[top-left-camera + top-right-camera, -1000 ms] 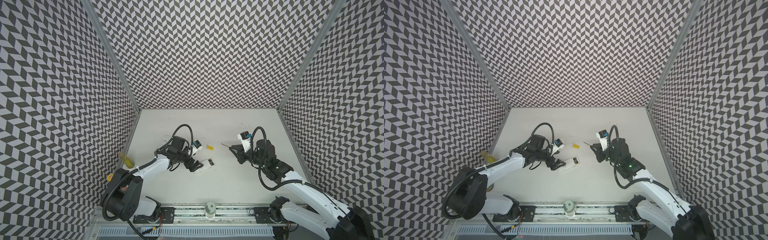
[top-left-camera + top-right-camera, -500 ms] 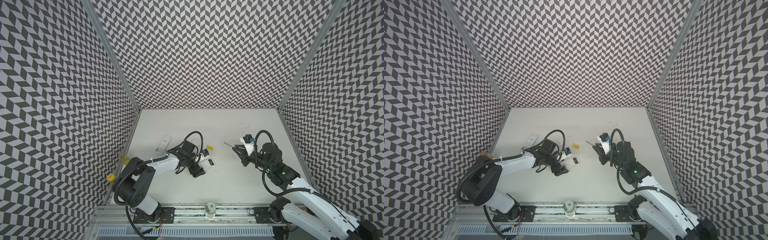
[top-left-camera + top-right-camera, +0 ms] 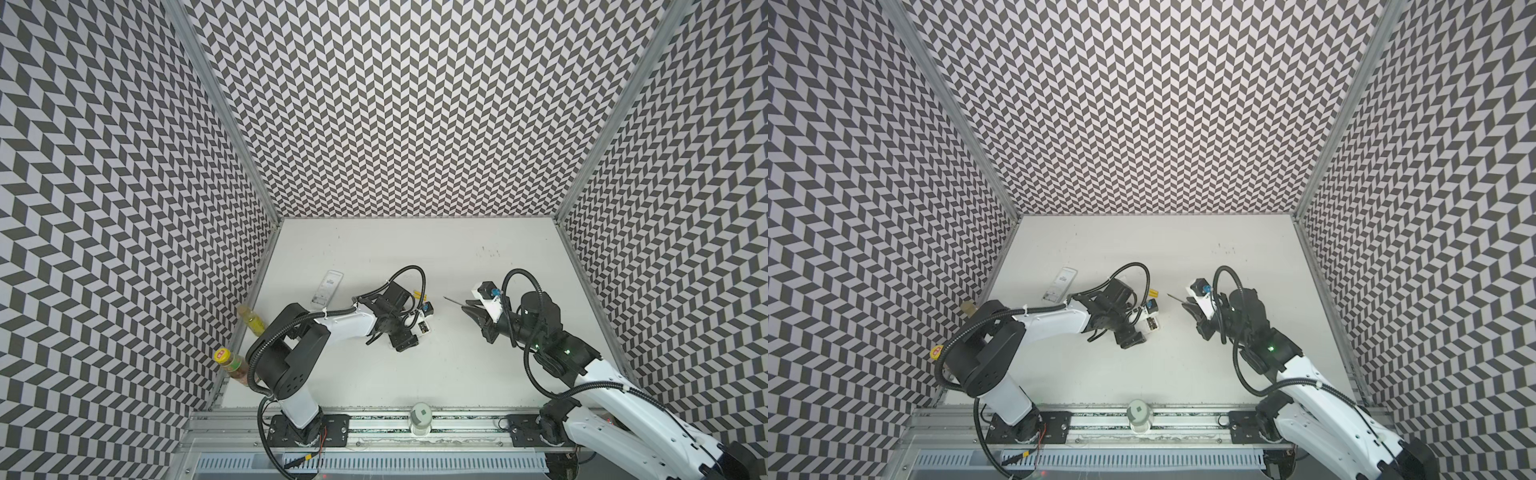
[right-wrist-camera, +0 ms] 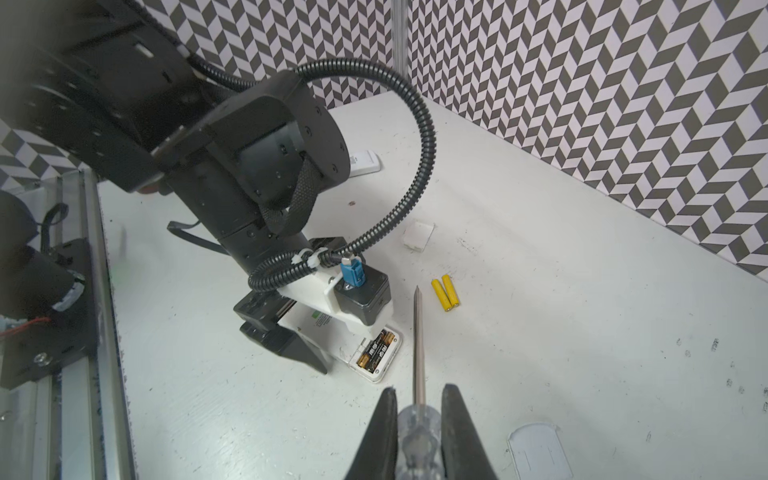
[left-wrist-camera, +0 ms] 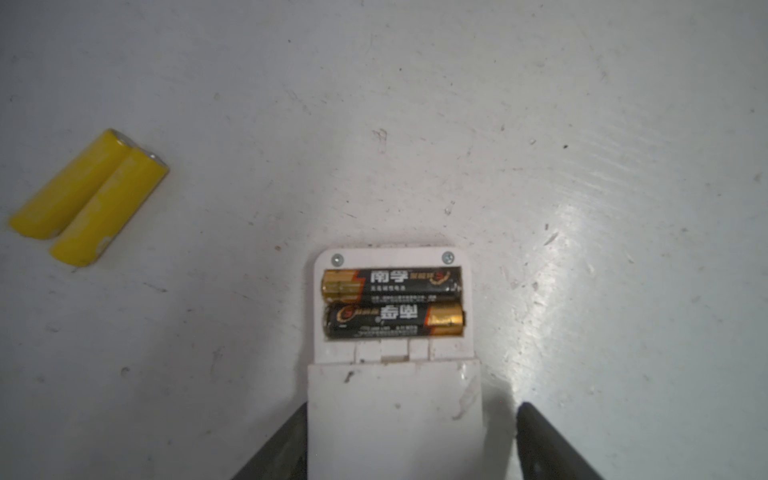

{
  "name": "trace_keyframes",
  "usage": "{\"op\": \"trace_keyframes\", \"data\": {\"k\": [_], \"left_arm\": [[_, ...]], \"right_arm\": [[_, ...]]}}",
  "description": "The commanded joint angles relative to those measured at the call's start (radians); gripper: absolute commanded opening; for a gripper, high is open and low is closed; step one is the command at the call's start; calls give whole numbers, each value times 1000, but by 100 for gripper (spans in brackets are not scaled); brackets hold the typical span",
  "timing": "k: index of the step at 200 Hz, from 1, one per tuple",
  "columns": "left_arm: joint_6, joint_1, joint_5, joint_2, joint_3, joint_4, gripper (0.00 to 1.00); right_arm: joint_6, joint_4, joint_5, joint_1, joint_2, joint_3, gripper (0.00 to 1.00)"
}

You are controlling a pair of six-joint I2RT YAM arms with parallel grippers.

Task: Unload the batteries from the remote control
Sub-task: 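Grasp the white remote with the left gripper while the right gripper brings the screwdriver near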

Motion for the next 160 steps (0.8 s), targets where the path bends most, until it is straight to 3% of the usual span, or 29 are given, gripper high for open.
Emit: {"op": "trace_keyframes", "data": {"k": [1, 58, 90, 130, 160], "left_arm": [[34, -22, -4, 14, -25, -64, 65], [84, -43, 28, -64, -88, -81, 50], [116, -46, 66, -122, -141, -86, 44], [148, -57, 79, -144, -159, -98, 40], [157, -66, 82, -151, -160, -106, 39]], "right_arm": [[-95, -27, 16, 33, -25, 6, 0], [-268, -58, 129, 232, -84, -25, 0], [-334, -168, 57, 239, -71, -18, 0], [-346, -161, -72, 252, -26, -60, 0], [-359, -141, -59, 274, 42, -77, 0]]}}
